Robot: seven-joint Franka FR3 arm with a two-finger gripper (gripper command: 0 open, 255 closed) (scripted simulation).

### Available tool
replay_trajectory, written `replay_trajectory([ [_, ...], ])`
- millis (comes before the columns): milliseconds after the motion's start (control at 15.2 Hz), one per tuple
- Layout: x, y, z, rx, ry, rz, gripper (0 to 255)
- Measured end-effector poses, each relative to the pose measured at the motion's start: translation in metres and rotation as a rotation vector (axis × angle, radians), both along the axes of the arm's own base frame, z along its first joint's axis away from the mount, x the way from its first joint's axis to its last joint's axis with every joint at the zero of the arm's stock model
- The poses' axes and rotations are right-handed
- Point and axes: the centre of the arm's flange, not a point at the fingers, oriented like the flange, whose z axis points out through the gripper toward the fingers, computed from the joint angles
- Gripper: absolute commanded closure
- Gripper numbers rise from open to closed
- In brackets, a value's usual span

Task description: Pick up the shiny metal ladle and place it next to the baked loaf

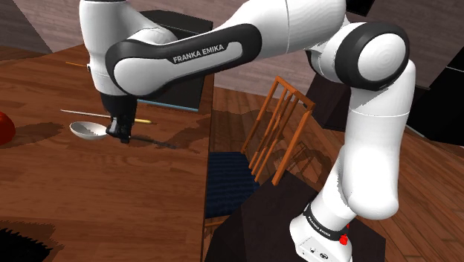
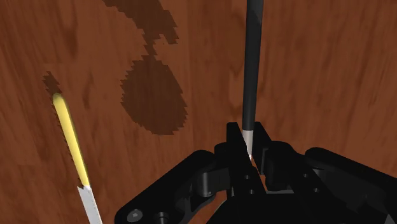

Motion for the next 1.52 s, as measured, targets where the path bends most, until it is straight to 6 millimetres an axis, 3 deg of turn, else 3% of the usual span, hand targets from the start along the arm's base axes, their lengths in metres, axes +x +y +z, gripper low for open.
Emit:
replay_trajectory([
  [1254, 0.001, 0.001, 0.097, 0.0, 0.0, 0.0, 255],
  [1518, -0.028, 0.031, 0.101, 0.0, 0.0, 0.001, 255],
])
